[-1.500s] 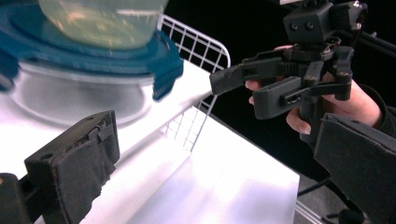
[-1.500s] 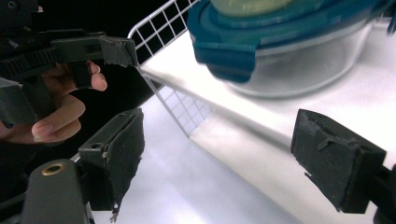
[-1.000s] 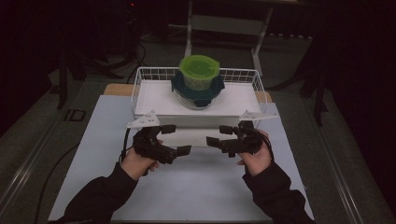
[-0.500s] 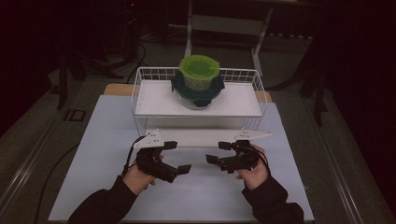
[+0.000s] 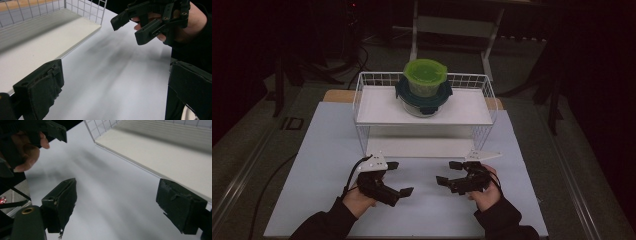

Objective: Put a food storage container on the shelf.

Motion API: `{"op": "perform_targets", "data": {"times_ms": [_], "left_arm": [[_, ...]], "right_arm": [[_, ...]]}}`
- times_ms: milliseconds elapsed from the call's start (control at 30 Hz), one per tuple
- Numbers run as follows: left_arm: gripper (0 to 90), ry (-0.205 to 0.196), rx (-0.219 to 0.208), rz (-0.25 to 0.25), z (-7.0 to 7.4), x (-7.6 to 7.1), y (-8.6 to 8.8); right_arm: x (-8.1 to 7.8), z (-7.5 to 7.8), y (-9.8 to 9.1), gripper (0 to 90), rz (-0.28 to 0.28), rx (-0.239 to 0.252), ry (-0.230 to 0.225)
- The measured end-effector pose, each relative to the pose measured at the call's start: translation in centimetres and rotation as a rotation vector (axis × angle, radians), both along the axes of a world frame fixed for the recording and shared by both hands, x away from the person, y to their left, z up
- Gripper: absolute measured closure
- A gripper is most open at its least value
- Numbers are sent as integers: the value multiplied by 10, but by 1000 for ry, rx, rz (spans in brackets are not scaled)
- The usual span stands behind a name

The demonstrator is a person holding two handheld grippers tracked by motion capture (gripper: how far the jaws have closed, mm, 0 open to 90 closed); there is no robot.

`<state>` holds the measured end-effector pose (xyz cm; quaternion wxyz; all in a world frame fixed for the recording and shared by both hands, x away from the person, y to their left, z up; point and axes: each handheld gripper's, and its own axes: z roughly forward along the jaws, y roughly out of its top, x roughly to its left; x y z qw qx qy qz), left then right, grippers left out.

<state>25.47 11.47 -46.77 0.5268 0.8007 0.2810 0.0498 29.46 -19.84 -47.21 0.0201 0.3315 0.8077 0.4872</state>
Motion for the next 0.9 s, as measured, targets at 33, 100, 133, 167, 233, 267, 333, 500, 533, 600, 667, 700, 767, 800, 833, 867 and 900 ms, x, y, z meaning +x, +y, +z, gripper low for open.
{"op": "perform_targets", "data": {"times_ms": [33, 100, 133, 167, 233, 267, 333, 500, 533, 600, 667, 700, 767, 800, 833, 867, 900], "left_arm": [[0, -6, 10, 1, -1, -1, 1], [0, -4, 13, 4, -3, -3, 3], [0, 1, 12, 5, -4, -3, 4], [0, 6, 15, 6, -6, -4, 5], [0, 11, 21, 7, -10, -6, 7], [0, 15, 22, 9, -12, -7, 8], [0, 18, 23, 7, -16, -9, 9], [0, 12, 24, 16, -20, -11, 16], [0, 14, 19, 16, -20, -12, 17], [0, 20, 19, 16, -22, -12, 18], [0, 15, 22, 18, -23, -13, 19], [0, 15, 23, 17, -25, -14, 20], [0, 21, 18, 11, -27, -14, 21], [0, 22, 18, 13, -28, -15, 22], [0, 24, 17, 15, -29, -15, 22], [0, 28, 15, 15, -30, -15, 22], [0, 31, 13, 16, -31, -15, 23]], "right_arm": [[-1, -2, -2, 166, -3, 1, 2], [-2, -4, -3, 166, -1, 6, 4], [-3, -6, -4, 166, -4, -1, 4], [-3, -7, -5, 165, -3, 1, 5], [-6, -11, -7, 165, -7, -5, 9], [-6, -13, -9, 165, -7, -5, 15], [-8, -16, -11, 165, -12, -5, 20], [-12, -23, -18, 166, -28, -14, 26], [-13, -24, -19, 166, -29, -12, 27], [-15, -25, -21, 165, -31, -14, 28], [-17, -25, -24, 165, -36, -13, 22], [-17, -25, -25, 166, -37, -11, 22], [-19, -26, -28, 166, -43, 0, 19], [-20, -27, -29, 166, -49, -7, 18], [-21, -28, -30, 166, -52, -10, 20], [-21, -30, -31, 166, -52, -8, 25], [-22, -31, -32, 166, -51, -9, 27]]}}
